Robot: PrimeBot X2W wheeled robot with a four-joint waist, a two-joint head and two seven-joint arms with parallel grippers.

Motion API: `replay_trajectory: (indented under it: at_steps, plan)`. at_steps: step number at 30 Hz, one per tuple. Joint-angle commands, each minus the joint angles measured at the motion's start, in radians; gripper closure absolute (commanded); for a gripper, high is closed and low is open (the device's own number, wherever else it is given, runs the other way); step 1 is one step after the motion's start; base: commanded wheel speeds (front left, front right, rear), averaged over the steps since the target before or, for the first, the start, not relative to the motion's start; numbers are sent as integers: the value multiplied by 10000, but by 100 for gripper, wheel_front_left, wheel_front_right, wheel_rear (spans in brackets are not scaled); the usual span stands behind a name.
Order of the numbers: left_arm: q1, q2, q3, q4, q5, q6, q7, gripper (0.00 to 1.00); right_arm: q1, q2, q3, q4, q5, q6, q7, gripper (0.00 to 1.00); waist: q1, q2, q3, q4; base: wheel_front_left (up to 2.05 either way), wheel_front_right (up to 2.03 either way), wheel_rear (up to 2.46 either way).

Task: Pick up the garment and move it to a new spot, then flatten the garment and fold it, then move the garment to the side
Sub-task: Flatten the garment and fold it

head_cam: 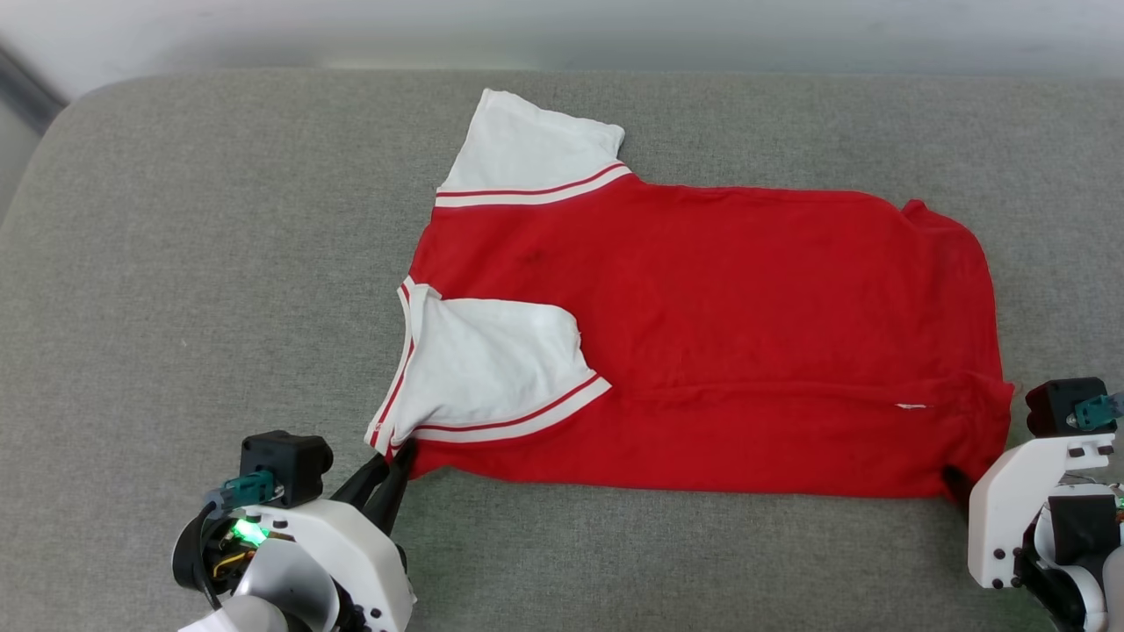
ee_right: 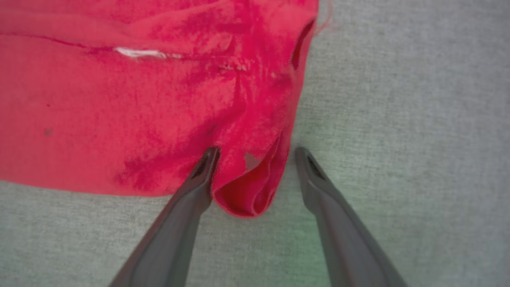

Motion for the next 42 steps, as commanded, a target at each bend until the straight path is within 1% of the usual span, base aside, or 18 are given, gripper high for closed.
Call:
replay_trajectory:
  at_steps: [1,2,3,8,14,21,26,28,32,36,41,42]
  plan:
    - [-25,46,5,49,17,-14,5,100,249,104,110,656,-53,-7,134,58,1,0,-19,12,0,0,0]
    - [-9,55,1,86,2,-25,5,100,247,115,65,743,-41,-7,110,71,1,0,-52,9,0,0,0]
    - [22,60,2,123,-22,-34,6,100,288,117,41,831,4,-7,118,100,1,0,-103,1,0,0,0]
    - [308,212,-29,260,-142,-42,94,100,469,-42,107,772,293,-7,22,100,1,0,-491,-96,0,0,0]
    - [968,614,-18,192,-278,121,196,100,709,-379,107,133,476,-11,-50,100,1,0,-1107,-300,0,0,0]
    - [2207,1127,-48,-296,-585,427,297,100,1711,-698,-89,-908,832,-12,408,100,1,0,-1680,-525,0,0,0]
    - [2913,1348,-212,-569,-683,550,381,100,2756,-718,-472,-1728,995,-14,906,100,1,0,-1881,-582,0,0,0]
    - [3045,1354,-319,-543,-712,523,433,100,3135,-652,-530,-1967,1044,-12,1107,100,1,0,-1916,-602,0,0,0]
    - [3136,1138,-536,-243,-777,356,490,100,3693,-531,-598,-2041,1003,-12,1348,100,1,0,-1935,-638,0,0,0]
    - [3019,937,-680,242,-848,128,467,100,3717,-347,-513,-1798,1029,-12,1098,100,1,0,-1903,-682,0,0,0]
    - [2868,821,-774,695,-810,-44,439,100,3465,-346,-308,-1435,942,-11,758,100,1,0,-1847,-704,0,0,0]
    - [2807,767,-813,901,-844,-128,458,52,3409,-385,-205,-1276,947,-11,633,100,1,0,-1854,-699,0,0,0]
